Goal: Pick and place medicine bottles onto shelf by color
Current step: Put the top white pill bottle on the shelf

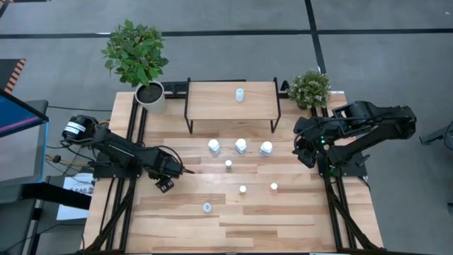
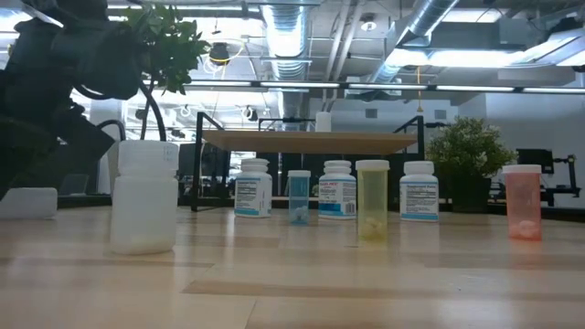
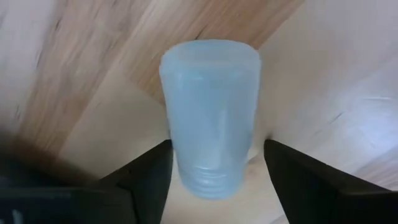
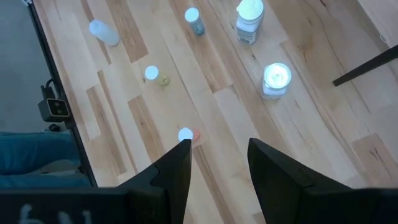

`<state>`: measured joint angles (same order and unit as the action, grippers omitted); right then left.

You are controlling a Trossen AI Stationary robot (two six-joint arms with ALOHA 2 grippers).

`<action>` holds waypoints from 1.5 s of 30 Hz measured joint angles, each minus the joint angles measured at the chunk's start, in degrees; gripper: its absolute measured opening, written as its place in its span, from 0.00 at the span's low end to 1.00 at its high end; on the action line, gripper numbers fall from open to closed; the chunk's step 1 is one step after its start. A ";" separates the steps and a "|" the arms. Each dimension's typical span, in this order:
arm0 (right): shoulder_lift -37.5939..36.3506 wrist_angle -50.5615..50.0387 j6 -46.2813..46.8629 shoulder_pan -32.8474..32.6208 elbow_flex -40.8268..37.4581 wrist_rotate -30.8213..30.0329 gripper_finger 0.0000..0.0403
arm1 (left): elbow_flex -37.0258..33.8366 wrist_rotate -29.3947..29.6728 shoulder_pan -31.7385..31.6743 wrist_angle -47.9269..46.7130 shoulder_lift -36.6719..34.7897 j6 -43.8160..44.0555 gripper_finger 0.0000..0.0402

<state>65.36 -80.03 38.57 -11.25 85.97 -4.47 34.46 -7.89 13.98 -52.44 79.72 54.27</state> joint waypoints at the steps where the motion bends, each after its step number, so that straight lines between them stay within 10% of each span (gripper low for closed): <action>1: 0.00 0.00 0.00 0.00 0.00 0.00 0.45 | 0.00 -0.01 0.00 0.13 0.00 -0.01 0.57; 11: 0.00 0.02 0.00 0.00 0.00 0.00 0.45 | 1.28 0.32 0.02 -0.63 0.02 0.86 0.26; 31: 0.02 -0.01 -0.22 0.00 0.00 -0.04 0.45 | 40.67 7.35 -6.04 -37.33 6.78 -15.63 0.26; 45: 2.55 0.00 -1.42 0.02 0.03 -0.08 0.45 | 72.24 14.28 -13.90 -37.66 26.51 -38.34 0.26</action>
<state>67.91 -80.03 37.14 -11.22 86.01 -4.55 106.70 6.39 0.08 -90.10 106.23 15.93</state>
